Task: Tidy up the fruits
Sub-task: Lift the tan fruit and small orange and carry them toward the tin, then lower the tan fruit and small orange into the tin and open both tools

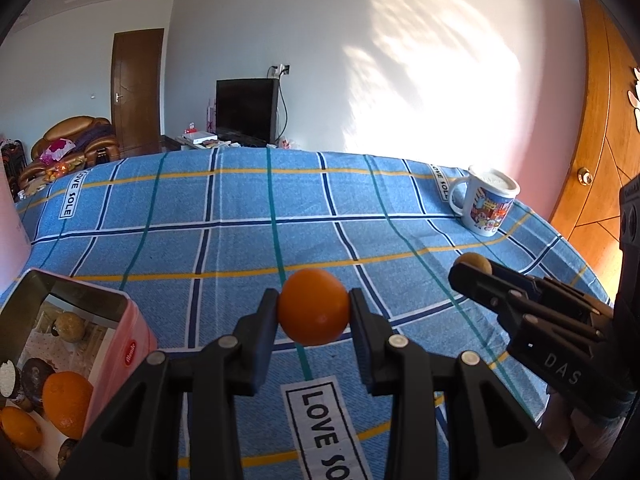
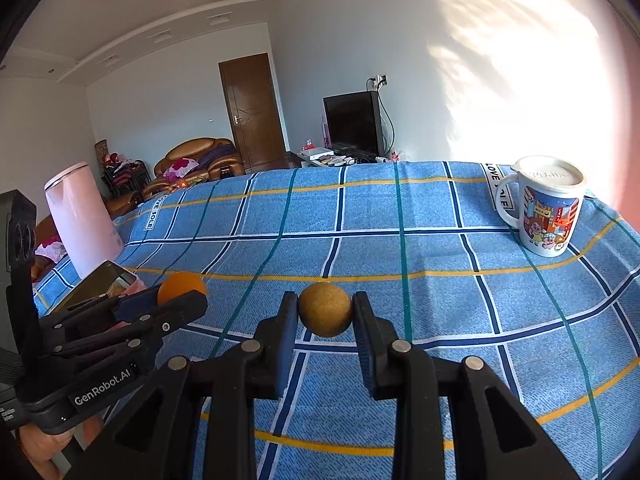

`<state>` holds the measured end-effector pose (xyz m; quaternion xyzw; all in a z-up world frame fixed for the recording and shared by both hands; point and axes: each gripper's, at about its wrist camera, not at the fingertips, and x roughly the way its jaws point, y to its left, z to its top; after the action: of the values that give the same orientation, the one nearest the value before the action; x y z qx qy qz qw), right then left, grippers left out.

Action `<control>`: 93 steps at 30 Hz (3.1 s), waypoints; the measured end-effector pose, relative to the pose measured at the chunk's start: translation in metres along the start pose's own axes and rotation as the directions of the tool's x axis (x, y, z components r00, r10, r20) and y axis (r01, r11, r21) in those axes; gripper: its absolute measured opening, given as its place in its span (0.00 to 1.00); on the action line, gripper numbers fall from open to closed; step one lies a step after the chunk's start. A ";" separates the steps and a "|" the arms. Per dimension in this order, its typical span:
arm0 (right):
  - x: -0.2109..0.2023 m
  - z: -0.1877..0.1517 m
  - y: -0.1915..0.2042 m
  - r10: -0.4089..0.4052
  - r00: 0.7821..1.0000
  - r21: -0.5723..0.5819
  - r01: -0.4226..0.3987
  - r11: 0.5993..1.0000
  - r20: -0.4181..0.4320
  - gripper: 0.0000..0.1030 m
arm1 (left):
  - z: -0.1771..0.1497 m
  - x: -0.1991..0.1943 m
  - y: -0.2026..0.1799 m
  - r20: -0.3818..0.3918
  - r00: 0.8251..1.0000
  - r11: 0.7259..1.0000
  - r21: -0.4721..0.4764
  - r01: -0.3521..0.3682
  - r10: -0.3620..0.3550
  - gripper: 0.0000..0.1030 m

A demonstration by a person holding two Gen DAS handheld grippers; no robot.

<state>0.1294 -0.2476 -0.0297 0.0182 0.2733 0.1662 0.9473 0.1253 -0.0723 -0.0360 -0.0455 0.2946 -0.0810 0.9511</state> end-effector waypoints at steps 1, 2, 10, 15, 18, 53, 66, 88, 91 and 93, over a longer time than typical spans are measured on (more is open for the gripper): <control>-0.001 0.000 0.000 -0.001 1.000 0.000 0.001 1.000 0.004 0.28 | 0.000 -0.001 0.000 0.003 1.000 1.000 0.001 -0.002 0.002 0.35; -0.001 0.000 0.000 -0.002 1.000 -0.001 0.002 1.000 0.008 0.28 | 0.000 -0.001 0.000 0.006 1.000 1.000 0.001 -0.003 0.003 0.35; -0.009 -0.001 0.004 -0.010 0.999 -0.015 0.011 1.000 0.042 0.28 | -0.001 -0.007 0.000 0.028 1.000 1.000 0.003 -0.012 0.012 0.35; -0.012 -0.001 0.004 -0.012 0.998 -0.019 0.013 1.000 0.059 0.28 | -0.002 -0.012 0.000 0.047 0.999 1.000 0.007 -0.020 0.020 0.35; -0.014 -0.001 0.006 -0.014 0.998 -0.024 0.015 1.000 0.069 0.28 | -0.002 -0.015 0.000 0.058 0.998 1.000 0.011 -0.027 0.026 0.35; -0.036 -0.006 0.013 -0.024 0.981 -0.069 0.037 0.997 0.190 0.28 | -0.008 -0.042 -0.012 0.196 0.977 0.993 0.066 -0.102 0.087 0.35; -0.052 -0.015 0.030 -0.017 0.973 -0.129 0.048 0.991 0.229 0.28 | -0.017 -0.055 -0.011 0.194 0.978 0.992 0.077 -0.097 0.081 0.35; -0.036 -0.005 0.114 0.181 0.978 -0.206 -0.157 0.966 0.102 0.29 | -0.024 -0.107 0.073 0.156 0.963 0.976 -0.026 -0.216 0.218 0.35; -0.035 -0.002 0.131 0.205 0.974 -0.230 -0.177 0.957 0.101 0.29 | -0.026 -0.114 0.088 0.154 0.958 0.970 -0.047 -0.238 0.243 0.35; -0.034 0.000 0.141 0.221 0.970 -0.245 -0.191 0.950 0.098 0.29 | -0.027 -0.119 0.096 0.153 0.953 0.965 -0.059 -0.256 0.263 0.35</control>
<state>0.0594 -0.1251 0.0051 -0.0546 0.1890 0.2938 0.9354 0.0259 0.0426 -0.0055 -0.0310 0.2223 0.0542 0.9730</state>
